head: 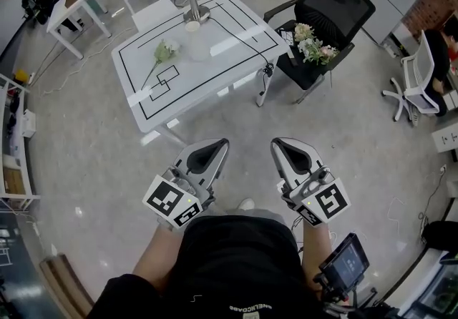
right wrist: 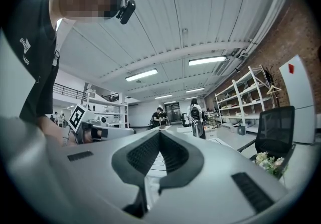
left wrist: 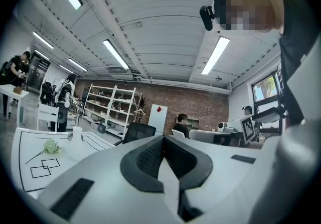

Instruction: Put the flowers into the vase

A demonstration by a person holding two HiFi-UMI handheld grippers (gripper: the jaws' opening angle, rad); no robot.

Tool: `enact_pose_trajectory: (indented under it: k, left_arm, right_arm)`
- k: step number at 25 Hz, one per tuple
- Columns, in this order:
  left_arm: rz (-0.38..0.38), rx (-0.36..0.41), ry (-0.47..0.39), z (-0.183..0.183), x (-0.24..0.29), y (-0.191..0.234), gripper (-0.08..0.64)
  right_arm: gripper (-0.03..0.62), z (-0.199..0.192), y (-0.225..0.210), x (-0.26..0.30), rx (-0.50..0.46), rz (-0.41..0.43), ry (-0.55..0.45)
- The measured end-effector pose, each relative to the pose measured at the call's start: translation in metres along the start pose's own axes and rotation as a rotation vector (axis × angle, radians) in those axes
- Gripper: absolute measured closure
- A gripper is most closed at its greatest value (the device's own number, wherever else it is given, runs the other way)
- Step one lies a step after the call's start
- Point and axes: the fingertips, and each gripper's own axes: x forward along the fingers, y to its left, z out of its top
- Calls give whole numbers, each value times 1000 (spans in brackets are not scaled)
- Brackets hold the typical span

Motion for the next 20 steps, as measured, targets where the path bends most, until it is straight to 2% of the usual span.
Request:
enact_pose_trajectory:
  k: [11,20]
  left_arm:
    - [26,-20,31,-22,23,-8,559]
    - [34,-41,24,-26,34,27,560]
  right_arm:
    - [591,-16,-25,-15,34,5,17]
    - [591,-26,-44,13,35,-3,43]
